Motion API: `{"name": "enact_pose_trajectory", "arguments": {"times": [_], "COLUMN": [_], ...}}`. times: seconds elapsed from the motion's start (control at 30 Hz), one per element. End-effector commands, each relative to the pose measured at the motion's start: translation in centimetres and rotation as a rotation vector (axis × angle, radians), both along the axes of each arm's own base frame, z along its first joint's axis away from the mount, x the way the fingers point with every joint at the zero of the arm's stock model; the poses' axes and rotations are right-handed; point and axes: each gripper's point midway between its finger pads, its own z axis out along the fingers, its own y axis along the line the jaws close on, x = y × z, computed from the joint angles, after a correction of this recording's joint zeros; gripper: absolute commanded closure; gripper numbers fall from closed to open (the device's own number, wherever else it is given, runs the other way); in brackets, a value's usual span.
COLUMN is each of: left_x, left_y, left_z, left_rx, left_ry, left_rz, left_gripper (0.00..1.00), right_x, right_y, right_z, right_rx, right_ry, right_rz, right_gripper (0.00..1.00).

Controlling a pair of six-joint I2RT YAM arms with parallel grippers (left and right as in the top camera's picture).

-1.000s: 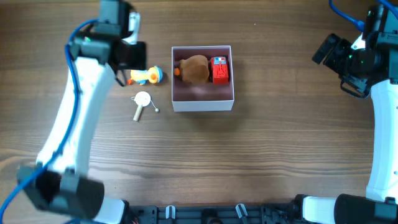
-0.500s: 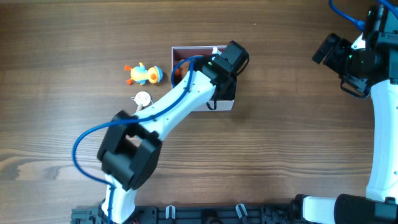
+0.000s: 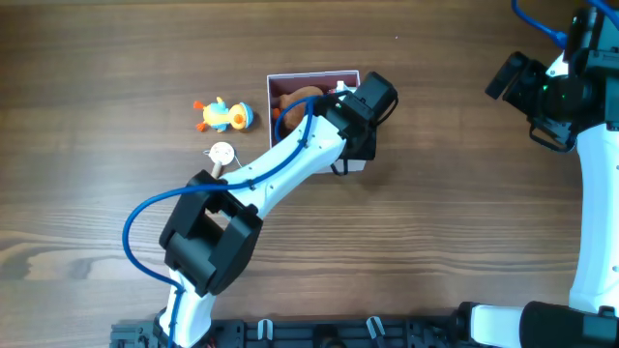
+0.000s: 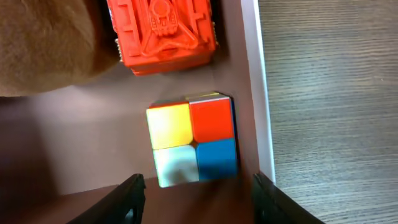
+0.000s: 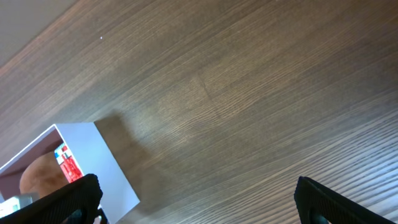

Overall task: Pack container
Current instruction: 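Carry the cube with the left gripper and release it in the box, then move the left gripper to the orange-blue toy duck and grasp it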

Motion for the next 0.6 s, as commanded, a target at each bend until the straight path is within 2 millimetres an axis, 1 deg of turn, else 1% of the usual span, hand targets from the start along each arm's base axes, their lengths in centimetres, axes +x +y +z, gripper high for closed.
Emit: {"name": "enact_pose_trajectory", "arguments": {"times": [0.0,0.07,0.1,0.17,0.2,0.27,0.3,0.33,0.37,0.4,0.43,0.47,0.5,0.57], "left_x": [-0.2,-0.1,0.0,0.5,1.0,1.8,2.2,2.7,3.1,3.7,4.2,5.1,5.5,6.9], "left_y": [-0.4,-0.3,-0.2,1.0,2.2,5.1,7.0,9.2,11.4,14.1,16.1,19.0,20.4,23.4], "left_z": [0.6,1.3,2.1,5.1,7.1,11.0,12.8,13.9,14.3,14.1,13.6,12.4,11.8,9.4], "left_rx": [-0.018,-0.026,-0.035,-0.036,-0.025,0.029,0.079,0.123,0.143,0.167,0.186,0.195,0.188,0.142], "left_ry": [0.0,-0.009,-0.019,-0.063,-0.104,-0.208,-0.262,-0.288,-0.284,-0.257,-0.233,-0.188,-0.165,-0.088], "left_rz": [0.009,0.009,0.012,0.027,0.053,0.05,0.029,0.046,0.085,0.143,0.185,0.251,0.283,0.359], "left_gripper": [0.45,0.45,0.45,0.44,0.44,0.37,0.27,0.23,0.2,0.2,0.2,0.2,0.21,0.21], "right_x": [0.0,0.0,0.0,0.0,0.0,0.0,0.0,0.0,0.0,0.0,0.0,0.0,0.0,0.0], "right_y": [-0.1,-0.1,-0.1,-0.1,-0.1,-0.1,-0.1,-0.1,-0.1,-0.1,-0.1,-0.1,-0.1,-0.1], "right_z": [0.2,0.2,0.2,0.2,0.2,0.2,0.2,0.2,0.2,0.2,0.2,0.2,0.2,0.2], "right_rx": [-0.004,-0.004,-0.004,-0.004,-0.004,-0.004,-0.004,-0.005,-0.004,-0.004,-0.005,-0.004,-0.004,-0.004], "right_ry": [-0.006,-0.006,-0.006,-0.006,-0.006,-0.006,-0.006,-0.006,-0.006,-0.006,-0.006,-0.006,-0.006,-0.006], "right_rz": [-0.008,-0.008,-0.008,-0.008,-0.008,-0.008,-0.008,-0.008,-0.008,-0.008,-0.008,-0.008,-0.008,-0.008], "right_gripper": [0.0,0.0,0.0,0.0,0.0,0.0,0.0,0.0,0.0,0.0,0.0,0.0,0.0,0.0]}}
